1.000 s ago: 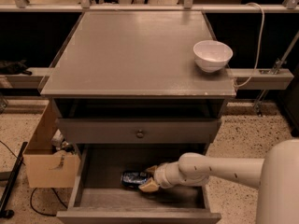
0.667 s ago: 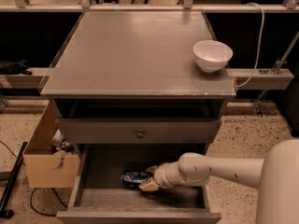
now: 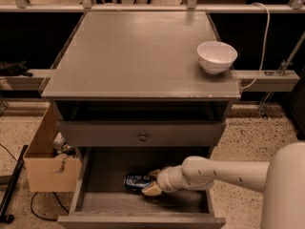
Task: Pick pepsi can from middle drawer and place on counter
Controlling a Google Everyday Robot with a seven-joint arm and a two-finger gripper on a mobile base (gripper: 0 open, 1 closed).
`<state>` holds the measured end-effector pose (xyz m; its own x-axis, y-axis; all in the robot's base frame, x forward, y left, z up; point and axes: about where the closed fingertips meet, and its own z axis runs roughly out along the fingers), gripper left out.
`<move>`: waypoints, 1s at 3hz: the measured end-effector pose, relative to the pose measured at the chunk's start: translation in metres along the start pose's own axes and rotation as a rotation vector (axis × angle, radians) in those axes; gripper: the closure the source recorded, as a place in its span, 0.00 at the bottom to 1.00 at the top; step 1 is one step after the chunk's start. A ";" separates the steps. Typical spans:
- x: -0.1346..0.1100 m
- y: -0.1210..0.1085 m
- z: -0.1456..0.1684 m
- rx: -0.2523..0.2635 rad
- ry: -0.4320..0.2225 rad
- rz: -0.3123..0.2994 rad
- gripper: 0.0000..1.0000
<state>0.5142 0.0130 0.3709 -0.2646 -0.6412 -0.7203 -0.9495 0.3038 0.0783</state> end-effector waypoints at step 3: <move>-0.017 0.017 -0.057 -0.024 -0.003 0.026 1.00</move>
Offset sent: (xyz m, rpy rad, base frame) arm -0.0168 -0.0231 0.0370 0.0166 0.0562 -0.0233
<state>0.4928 -0.0110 0.4232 -0.2887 -0.6312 -0.7199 -0.9461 0.3035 0.1133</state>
